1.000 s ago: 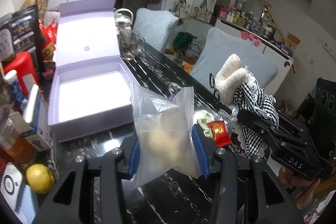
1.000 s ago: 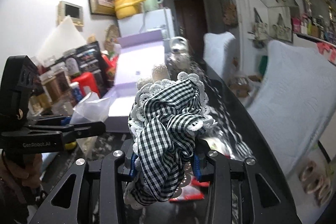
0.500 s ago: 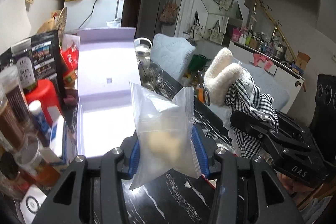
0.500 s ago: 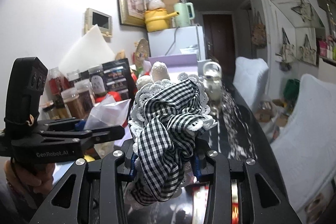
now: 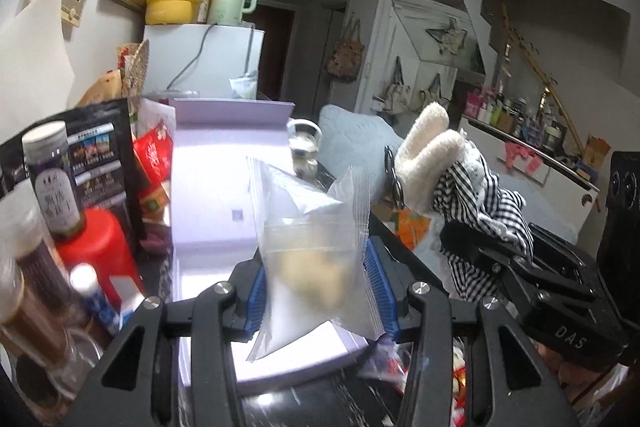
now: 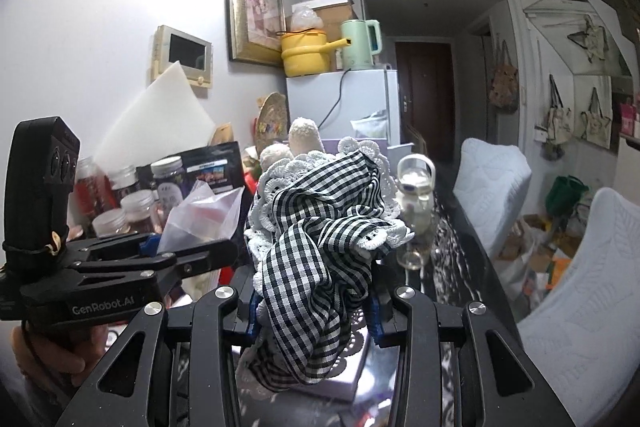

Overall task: Organize soft objects
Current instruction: 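Carry the zip bag and gingham cloth with both grippers toward the open gift box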

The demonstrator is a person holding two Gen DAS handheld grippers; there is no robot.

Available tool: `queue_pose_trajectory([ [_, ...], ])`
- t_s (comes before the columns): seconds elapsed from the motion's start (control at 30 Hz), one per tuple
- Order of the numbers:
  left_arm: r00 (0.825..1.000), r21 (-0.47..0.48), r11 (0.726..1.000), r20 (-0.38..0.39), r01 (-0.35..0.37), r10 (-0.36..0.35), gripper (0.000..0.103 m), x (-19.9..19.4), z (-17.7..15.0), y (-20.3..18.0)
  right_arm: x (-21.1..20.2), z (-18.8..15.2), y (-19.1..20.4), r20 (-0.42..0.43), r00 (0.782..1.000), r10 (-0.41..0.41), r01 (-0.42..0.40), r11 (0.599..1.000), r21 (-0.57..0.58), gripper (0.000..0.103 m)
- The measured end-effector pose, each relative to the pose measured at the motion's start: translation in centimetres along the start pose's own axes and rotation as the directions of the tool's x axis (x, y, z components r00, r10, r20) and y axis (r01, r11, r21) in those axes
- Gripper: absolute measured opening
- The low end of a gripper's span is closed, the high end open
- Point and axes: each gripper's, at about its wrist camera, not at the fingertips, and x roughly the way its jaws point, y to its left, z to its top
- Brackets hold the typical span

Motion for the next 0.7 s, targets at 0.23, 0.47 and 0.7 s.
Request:
queue_pose_trajectory([
  [0.23,0.997,-0.038,0.997,0.028,-0.068,0.069,0.045,2.8,2.5,2.7,4.3,1.4,-0.8,-0.023,1.000,0.007,-0.008,1.000,-0.020,0.038],
  [0.47,0.990,-0.045,0.989,0.023,-0.141,0.142,0.045,6.3,4.1,5.2,8.4,2.6,-1.5,-0.043,0.999,0.030,-0.030,1.000,-0.008,0.038],
  [0.7,0.979,-0.043,0.978,-0.010,-0.204,0.204,0.045,9.4,4.5,7.5,12.6,3.4,-1.8,-0.077,0.995,0.070,-0.070,0.998,-0.004,0.039],
])
